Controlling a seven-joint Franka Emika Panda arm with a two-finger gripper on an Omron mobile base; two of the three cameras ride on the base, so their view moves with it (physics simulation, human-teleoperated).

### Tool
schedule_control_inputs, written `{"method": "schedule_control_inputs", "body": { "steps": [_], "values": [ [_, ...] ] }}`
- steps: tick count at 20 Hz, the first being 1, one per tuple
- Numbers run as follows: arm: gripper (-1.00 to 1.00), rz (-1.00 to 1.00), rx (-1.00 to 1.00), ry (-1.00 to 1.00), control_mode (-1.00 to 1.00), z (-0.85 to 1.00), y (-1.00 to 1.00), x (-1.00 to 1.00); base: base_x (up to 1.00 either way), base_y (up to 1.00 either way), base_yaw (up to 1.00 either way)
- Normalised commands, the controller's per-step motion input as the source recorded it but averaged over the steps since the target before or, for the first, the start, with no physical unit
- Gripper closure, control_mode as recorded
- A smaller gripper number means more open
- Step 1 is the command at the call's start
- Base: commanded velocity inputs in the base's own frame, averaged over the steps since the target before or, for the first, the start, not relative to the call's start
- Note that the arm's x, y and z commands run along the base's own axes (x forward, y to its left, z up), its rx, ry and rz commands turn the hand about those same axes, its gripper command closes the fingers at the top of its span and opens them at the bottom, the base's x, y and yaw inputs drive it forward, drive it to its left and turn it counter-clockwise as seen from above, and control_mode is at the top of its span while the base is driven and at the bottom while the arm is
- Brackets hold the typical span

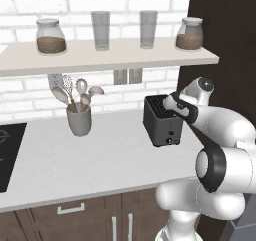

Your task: Start the toaster. Once the lever pops up, take the bread to the plate on the dining counter.

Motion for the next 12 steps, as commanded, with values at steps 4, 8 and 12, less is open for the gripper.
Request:
{"method": "schedule_control_inputs", "body": {
  "steps": [4,8,12],
  "values": [
    [-1.0,0.0,0.0,0.0,-1.0,0.0,0.0,0.0,0.0,0.0,0.0],
    [-1.0,0.0,0.0,0.0,-1.0,0.0,0.0,0.0,0.0,0.0,0.0],
    [-1.0,0.0,0.0,0.0,-1.0,0.0,0.0,0.0,0.0,0.0,0.0]
  ]
}}
